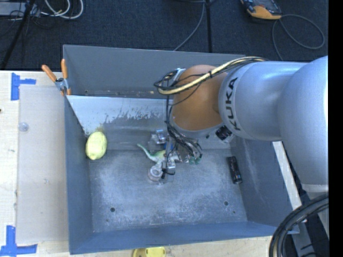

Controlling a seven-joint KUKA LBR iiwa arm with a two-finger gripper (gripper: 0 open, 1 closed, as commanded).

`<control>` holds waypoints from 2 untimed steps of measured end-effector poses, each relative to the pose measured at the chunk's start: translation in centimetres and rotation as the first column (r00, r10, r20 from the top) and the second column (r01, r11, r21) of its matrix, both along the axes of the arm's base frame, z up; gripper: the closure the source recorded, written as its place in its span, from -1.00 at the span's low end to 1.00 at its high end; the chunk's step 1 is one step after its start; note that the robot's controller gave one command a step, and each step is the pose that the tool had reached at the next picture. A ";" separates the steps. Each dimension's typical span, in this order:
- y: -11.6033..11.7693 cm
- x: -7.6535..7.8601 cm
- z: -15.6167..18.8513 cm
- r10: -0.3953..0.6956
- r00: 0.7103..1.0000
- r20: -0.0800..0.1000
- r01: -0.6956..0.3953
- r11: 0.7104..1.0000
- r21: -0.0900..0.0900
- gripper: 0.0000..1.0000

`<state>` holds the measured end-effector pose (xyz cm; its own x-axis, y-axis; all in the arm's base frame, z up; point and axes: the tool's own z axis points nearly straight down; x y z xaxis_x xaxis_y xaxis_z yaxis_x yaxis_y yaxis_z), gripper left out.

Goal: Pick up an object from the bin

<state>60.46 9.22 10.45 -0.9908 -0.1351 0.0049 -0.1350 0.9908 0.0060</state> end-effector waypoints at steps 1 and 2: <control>-4.9 1.6 -3.0 0.022 1.000 0.002 -0.022 1.000 -0.002 1.00; -4.9 1.6 -3.0 0.021 1.000 0.002 -0.021 1.000 -0.002 1.00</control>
Offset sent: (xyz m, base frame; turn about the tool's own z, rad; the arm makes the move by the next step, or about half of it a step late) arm 0.0000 0.0000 0.0000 0.0000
